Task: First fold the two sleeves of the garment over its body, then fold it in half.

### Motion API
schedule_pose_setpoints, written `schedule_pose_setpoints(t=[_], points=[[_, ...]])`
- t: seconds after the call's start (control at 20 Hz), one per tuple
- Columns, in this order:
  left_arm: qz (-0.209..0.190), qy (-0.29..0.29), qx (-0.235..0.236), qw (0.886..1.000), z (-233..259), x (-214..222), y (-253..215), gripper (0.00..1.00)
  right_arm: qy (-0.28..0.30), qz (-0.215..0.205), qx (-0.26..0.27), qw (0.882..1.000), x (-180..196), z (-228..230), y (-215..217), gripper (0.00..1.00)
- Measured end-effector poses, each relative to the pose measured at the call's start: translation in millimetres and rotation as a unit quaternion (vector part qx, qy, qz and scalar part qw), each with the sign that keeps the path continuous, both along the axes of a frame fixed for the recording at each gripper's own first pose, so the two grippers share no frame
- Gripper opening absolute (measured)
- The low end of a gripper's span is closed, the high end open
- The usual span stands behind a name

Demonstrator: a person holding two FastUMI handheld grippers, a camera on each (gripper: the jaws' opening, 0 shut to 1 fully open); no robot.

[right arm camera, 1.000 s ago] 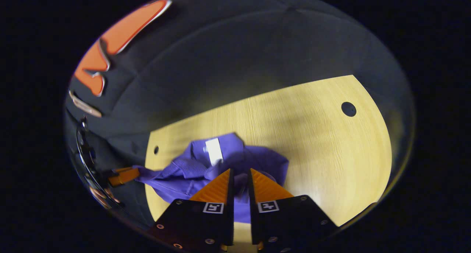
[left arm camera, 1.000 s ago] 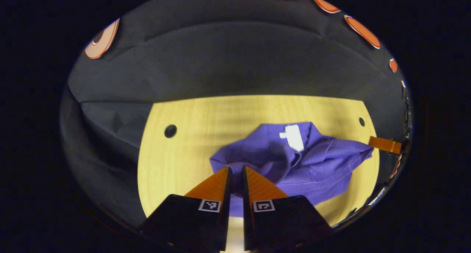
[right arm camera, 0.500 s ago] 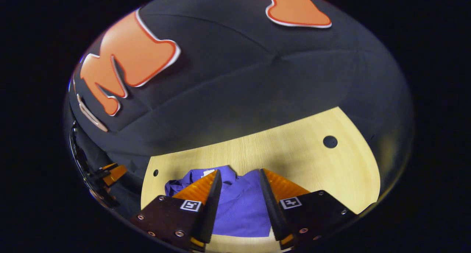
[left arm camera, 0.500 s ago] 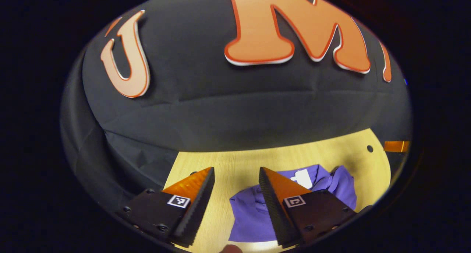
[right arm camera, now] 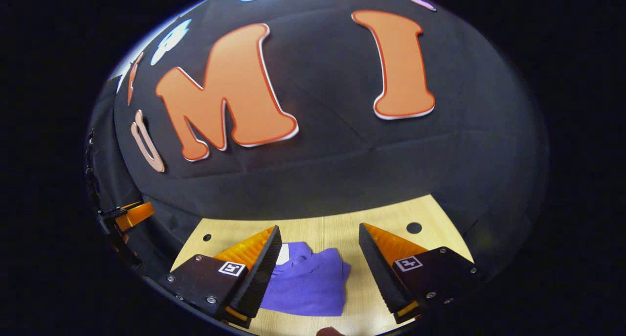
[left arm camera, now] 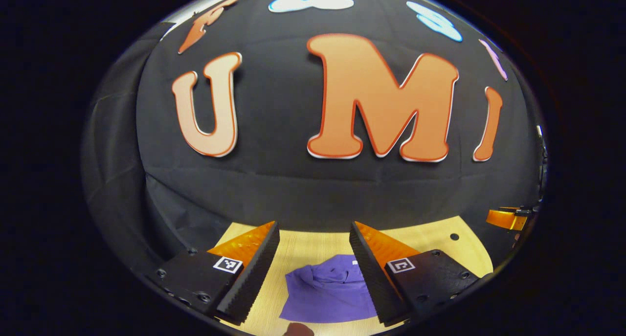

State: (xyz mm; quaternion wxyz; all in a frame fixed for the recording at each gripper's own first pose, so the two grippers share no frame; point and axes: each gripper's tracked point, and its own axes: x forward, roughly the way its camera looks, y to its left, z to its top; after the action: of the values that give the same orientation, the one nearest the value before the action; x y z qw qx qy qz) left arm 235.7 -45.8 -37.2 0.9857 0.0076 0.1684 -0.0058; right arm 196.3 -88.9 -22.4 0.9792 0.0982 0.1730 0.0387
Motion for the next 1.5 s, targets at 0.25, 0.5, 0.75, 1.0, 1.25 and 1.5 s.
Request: schedule_pose_setpoints(t=[0.25, 0.5, 0.75, 1.0, 1.25, 1.5], points=[[0.001, -0.055, -0.011, 0.998, 29, -55, 5, 0.92, -0.084, -0.013, -0.029, 0.996, -42, 47, 8, 0.95], [0.005, -0.106, 0.000, 0.994, 51, -104, 9, 0.91, -0.130, -0.015, -0.038, 0.991, -79, 67, 26, 0.95], [0.006, -0.128, -0.010, 0.992, 43, -142, 13, 0.91, -0.152, -0.023, -0.047, 0.987, -109, 66, 37, 0.95], [0.007, -0.123, -0.010, 0.992, 18, -171, 17, 0.92, -0.171, -0.025, -0.045, 0.984, -138, 55, 48, 0.95], [0.005, -0.126, -0.004, 0.992, -5, -195, 17, 0.91, -0.196, -0.024, -0.072, 0.978, -162, 46, 60, 0.95], [0.000, -0.142, 0.025, 0.990, -14, -214, 19, 0.91, -0.198, -0.013, -0.094, 0.976, -177, 34, 77, 0.95]])
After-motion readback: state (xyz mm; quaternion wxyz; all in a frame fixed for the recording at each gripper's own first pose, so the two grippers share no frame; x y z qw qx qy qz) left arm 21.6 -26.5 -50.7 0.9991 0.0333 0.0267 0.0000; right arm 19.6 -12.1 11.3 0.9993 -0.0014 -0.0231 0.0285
